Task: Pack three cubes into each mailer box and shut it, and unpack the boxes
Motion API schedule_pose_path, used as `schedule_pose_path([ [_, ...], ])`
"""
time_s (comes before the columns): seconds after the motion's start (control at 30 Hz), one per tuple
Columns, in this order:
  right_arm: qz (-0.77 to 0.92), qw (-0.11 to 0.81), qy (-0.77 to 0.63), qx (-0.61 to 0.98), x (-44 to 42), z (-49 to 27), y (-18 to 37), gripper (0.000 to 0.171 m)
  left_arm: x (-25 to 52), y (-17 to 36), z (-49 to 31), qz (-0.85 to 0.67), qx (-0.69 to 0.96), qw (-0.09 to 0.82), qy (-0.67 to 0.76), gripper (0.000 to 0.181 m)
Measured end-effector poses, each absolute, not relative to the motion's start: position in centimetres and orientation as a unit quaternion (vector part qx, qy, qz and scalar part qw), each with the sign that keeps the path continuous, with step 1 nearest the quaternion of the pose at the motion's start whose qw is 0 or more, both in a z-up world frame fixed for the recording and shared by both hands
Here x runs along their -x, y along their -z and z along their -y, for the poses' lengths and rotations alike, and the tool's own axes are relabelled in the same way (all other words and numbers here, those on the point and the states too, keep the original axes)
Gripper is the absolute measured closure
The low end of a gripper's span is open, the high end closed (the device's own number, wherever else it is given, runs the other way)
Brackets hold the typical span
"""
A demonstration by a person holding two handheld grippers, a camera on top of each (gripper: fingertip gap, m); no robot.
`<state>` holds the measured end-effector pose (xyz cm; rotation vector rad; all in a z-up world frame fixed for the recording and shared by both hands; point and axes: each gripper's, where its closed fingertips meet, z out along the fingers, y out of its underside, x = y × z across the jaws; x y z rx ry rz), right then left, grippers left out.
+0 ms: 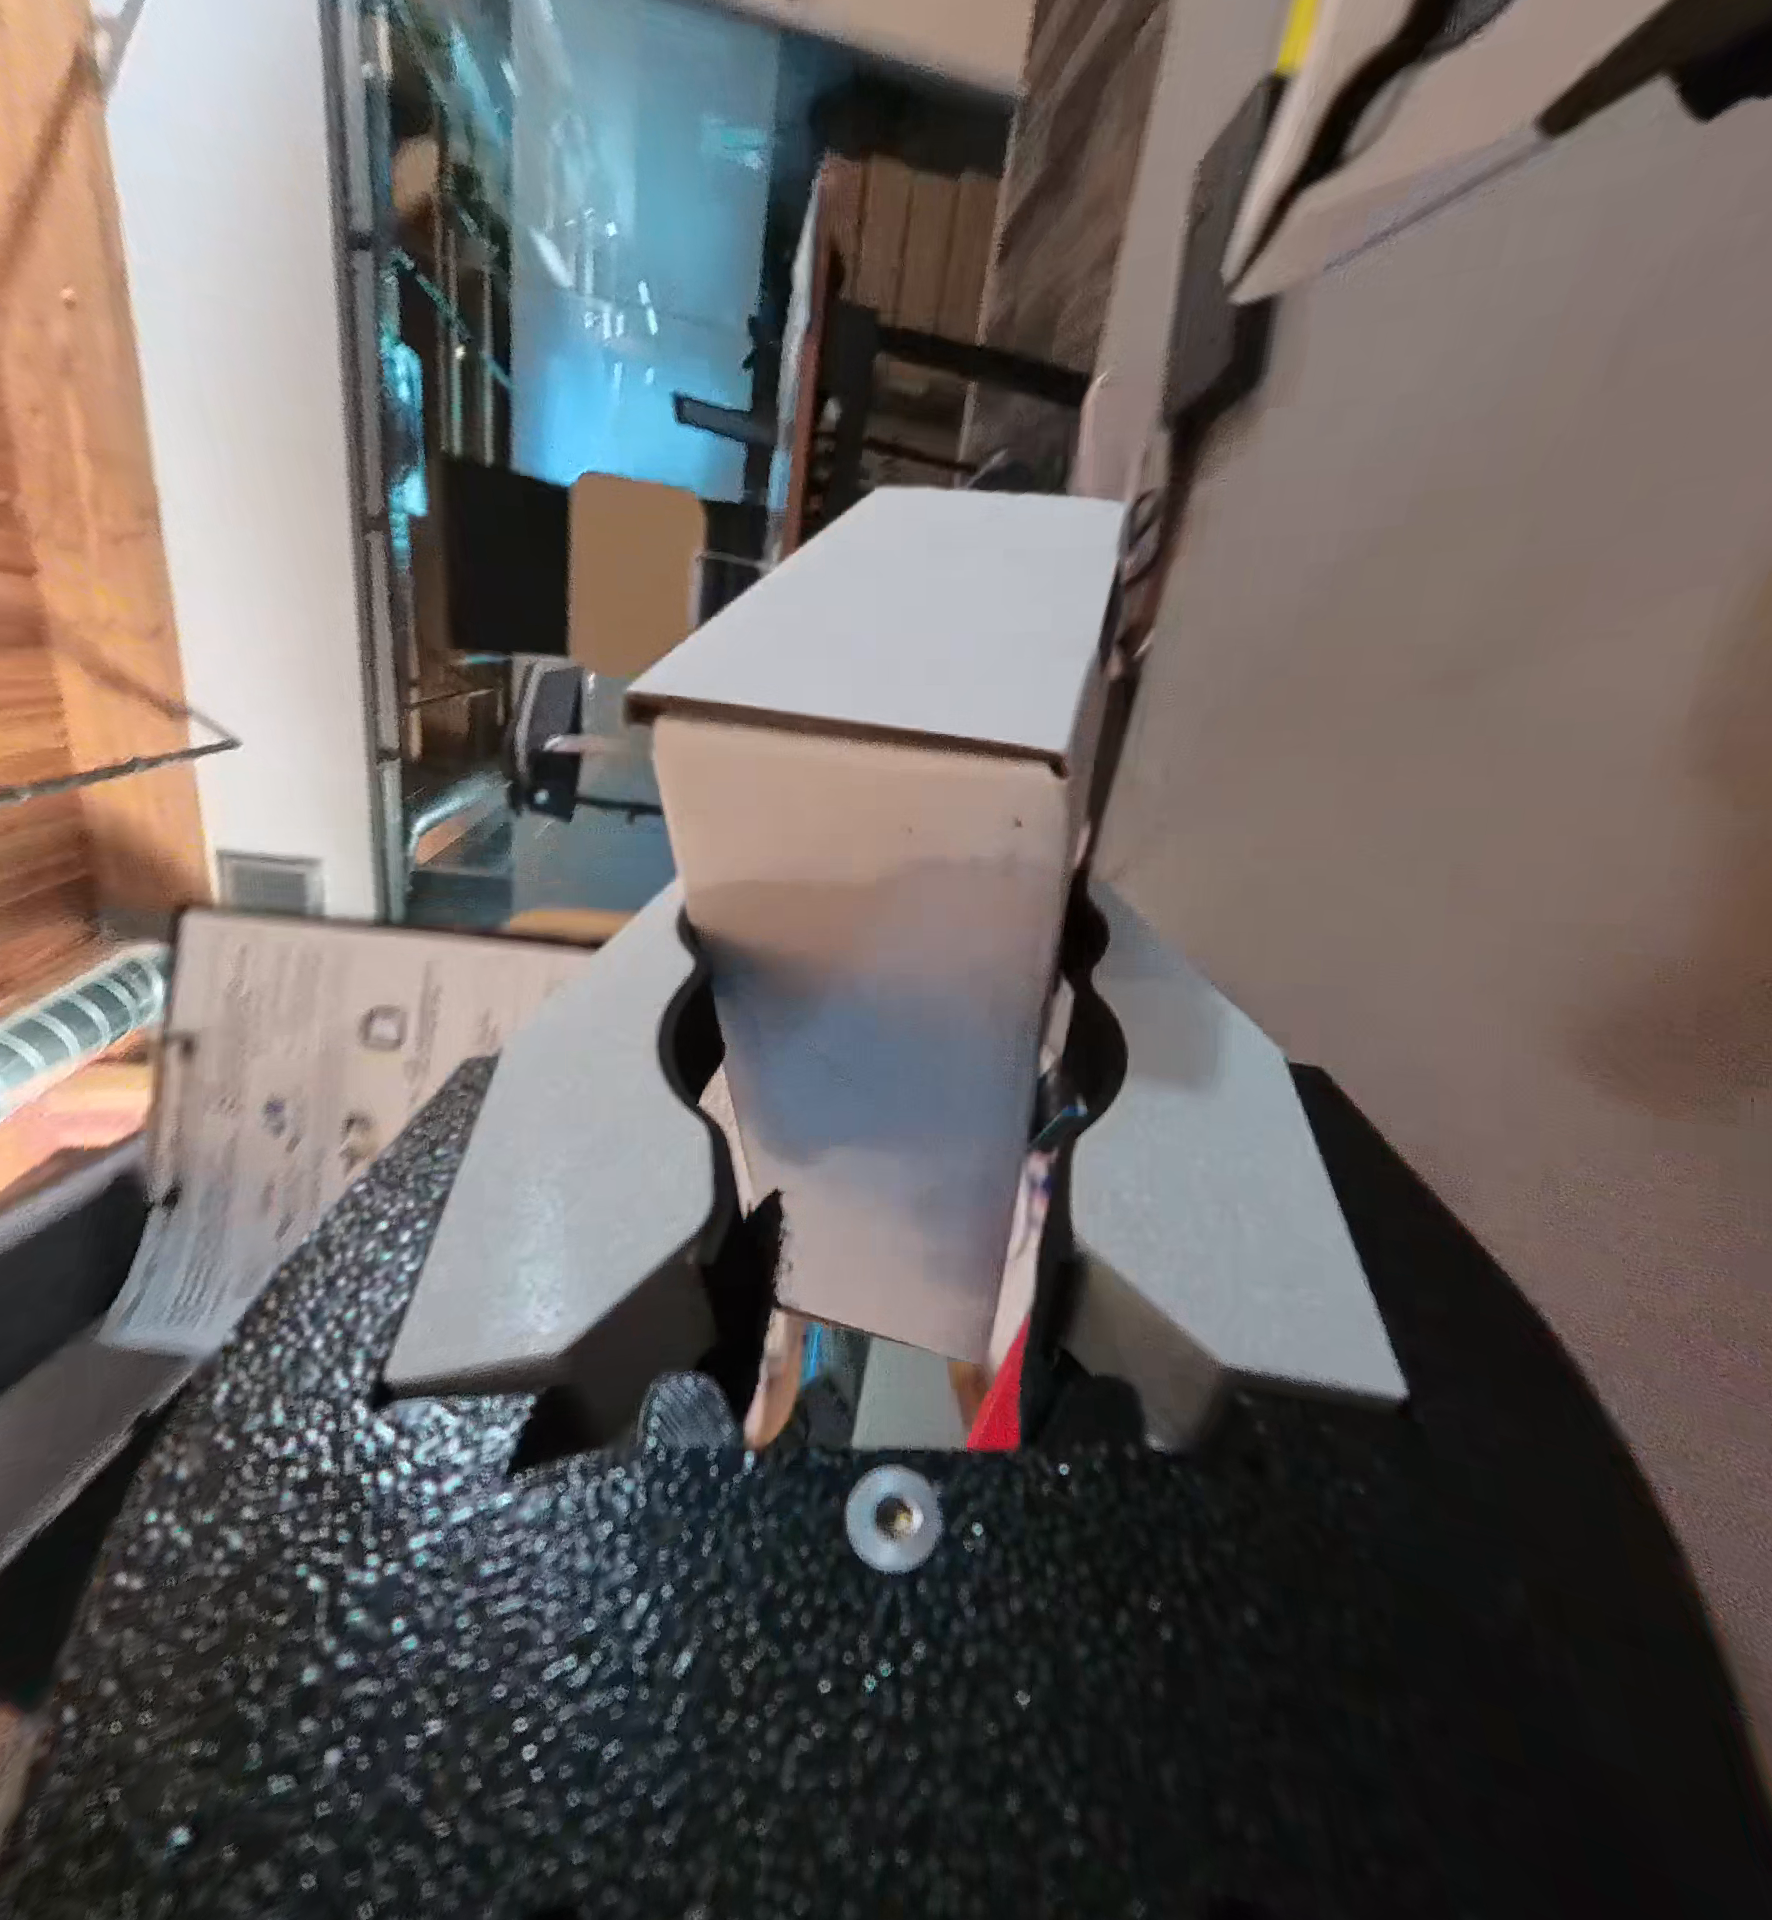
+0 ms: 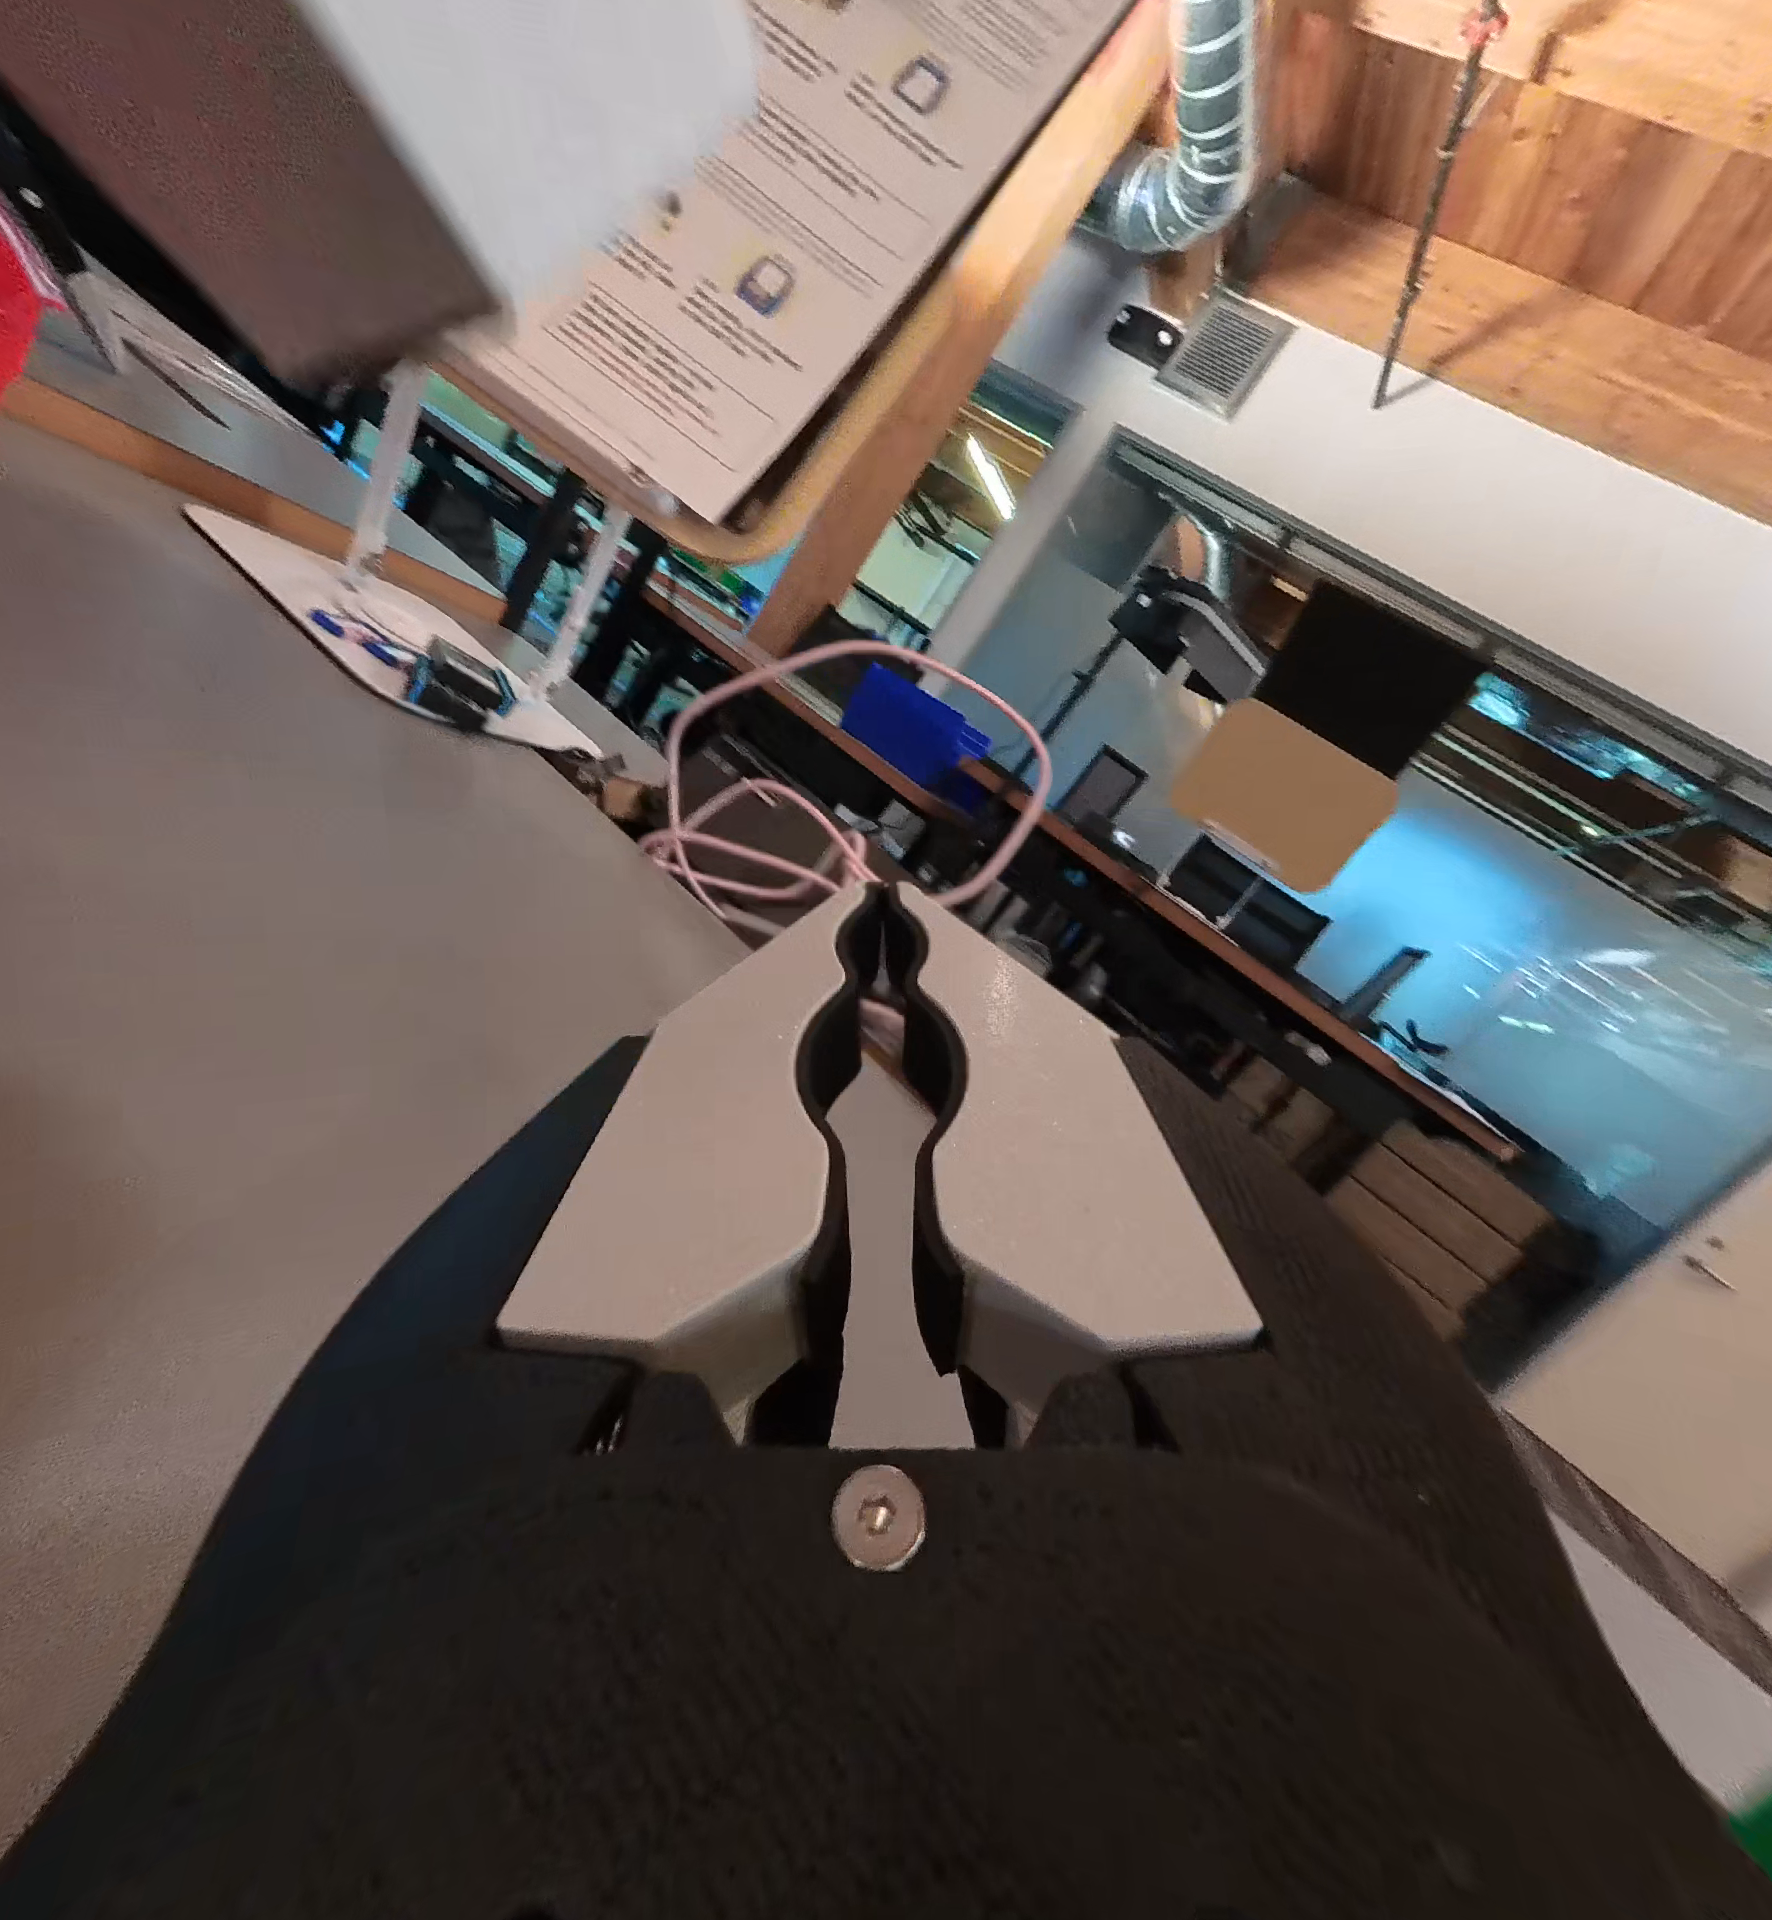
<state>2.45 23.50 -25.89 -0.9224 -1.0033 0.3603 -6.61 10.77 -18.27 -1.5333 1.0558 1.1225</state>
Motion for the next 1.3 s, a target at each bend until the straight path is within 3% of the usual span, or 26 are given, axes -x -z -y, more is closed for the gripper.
schedule_pose_path([
  [0.23,0.437,0.764,-0.137,0.454,-10.3,-23.5,26.1,0.171,-1.1,27.4,-19.0,-0.467,0.622,0.418,-0.469,0.116],
  [0.67,0.378,0.783,-0.136,0.474,-12.8,-25.4,24.9,0.171,-6.0,33.8,-24.0,-0.463,0.637,0.363,-0.499,0.120],
  [0.83,0.369,0.785,-0.131,0.480,-13.3,-25.9,24.9,0.171,-8.4,33.6,-23.1,-0.451,0.652,0.434,-0.428,0.087],
  [1.0,0.376,0.787,-0.110,0.476,-13.5,-25.9,25.0,0.171,-10.2,32.2,-19.5,-0.425,0.690,0.532,-0.245,0.048],
  [1.27,0.487,0.766,-0.113,0.404,-10.4,-22.5,26.2,0.171,-6.0,28.5,-13.9,-0.390,0.635,0.662,-0.078,0.056],
  [1.3,0.524,0.752,-0.121,0.382,-9.5,-21.2,26.7,0.147,-4.9,28.5,-13.9,-0.383,0.638,0.664,-0.066,0.056],
])
